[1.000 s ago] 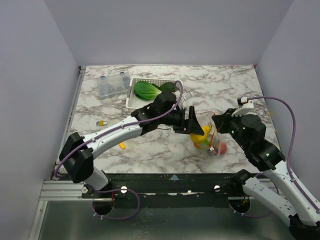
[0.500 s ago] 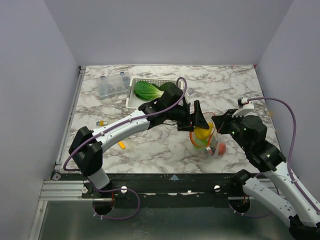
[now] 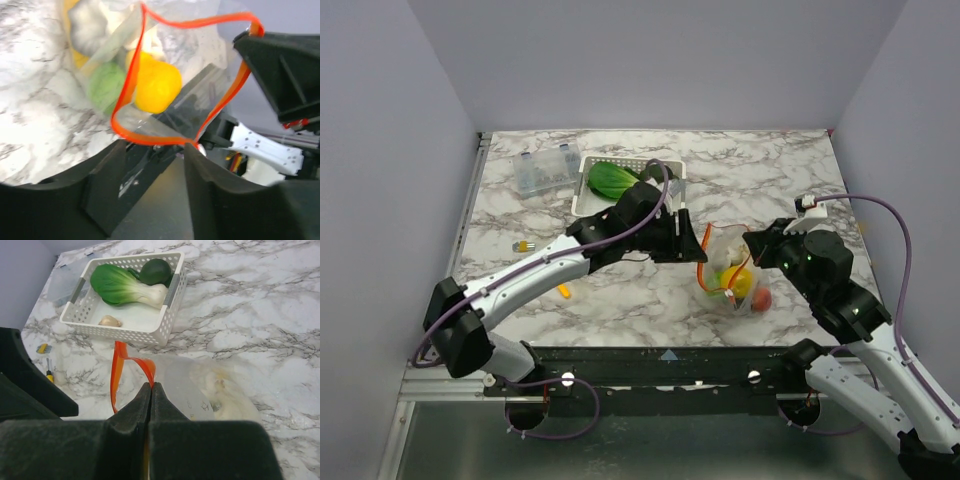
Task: Place the food in the zip-top bag and seal the zipper
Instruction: Place the fake fruit in the zipper food storage bag, then adjust the zipper food storage bag at the center of the board.
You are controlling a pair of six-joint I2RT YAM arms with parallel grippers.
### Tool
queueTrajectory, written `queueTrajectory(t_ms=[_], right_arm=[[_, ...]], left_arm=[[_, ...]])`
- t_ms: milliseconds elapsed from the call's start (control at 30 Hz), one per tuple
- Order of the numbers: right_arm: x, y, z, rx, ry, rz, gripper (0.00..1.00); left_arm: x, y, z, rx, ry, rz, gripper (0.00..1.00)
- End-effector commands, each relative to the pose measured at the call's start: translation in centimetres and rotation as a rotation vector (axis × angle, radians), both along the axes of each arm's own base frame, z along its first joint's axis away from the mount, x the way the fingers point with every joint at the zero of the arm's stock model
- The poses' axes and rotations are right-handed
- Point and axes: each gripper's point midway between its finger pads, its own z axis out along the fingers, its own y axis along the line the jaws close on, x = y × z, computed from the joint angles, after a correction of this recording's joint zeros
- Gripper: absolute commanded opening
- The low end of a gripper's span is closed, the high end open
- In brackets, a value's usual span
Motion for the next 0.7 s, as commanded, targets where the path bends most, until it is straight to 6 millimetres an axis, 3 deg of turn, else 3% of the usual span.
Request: queueTrajectory(t_ms=[0,67,133,267,367,500,533,667], right_arm=[[0.1,0.6,0.9,0.023,-0.029,0.025,0.01],[0.0,0.8,0.9,0.023,-0.026,0.033,0.01],[0.0,0.9,1.0,0.025,-0.025,0.039,0.01],[-0.2,1.2,0.8,0.022,-0.01,0.063,0.01],[-0.5,1.3,0.8,0.016,0.004,0.076,0.01],[-1.0,1.7,0.8,0.01,0.022,0.111,0.01],[-1.1,1.9,0.8,0.009,0.027,0.121,0.01],[-1.4,2.8,0.9,-0.007,0.05,0.182,0.01]], left_arm=[[0.8,2.3,-1.3,0.051,-0.117,0.073,0.47],[1.0,2.2,-2.0,0.068,-0.127,0.063,0.64],[1.2,1.2,-2.6,0.067,-0.116,0.035,0.75],[1.8,-1.1,-2.8,0.032,-0.096,-0.012,0.75],[2.2,-2.3,-2.7,0.009,-0.086,-0.034,0.66],[1.9,-3.0,-2.4,-0.026,-0.086,-0.062,0.38],[1.9,-3.0,-2.4,-0.028,-0.087,-0.068,0.36],[1.4,-2.5,-2.1,-0.019,-0.094,-0.084,0.06]])
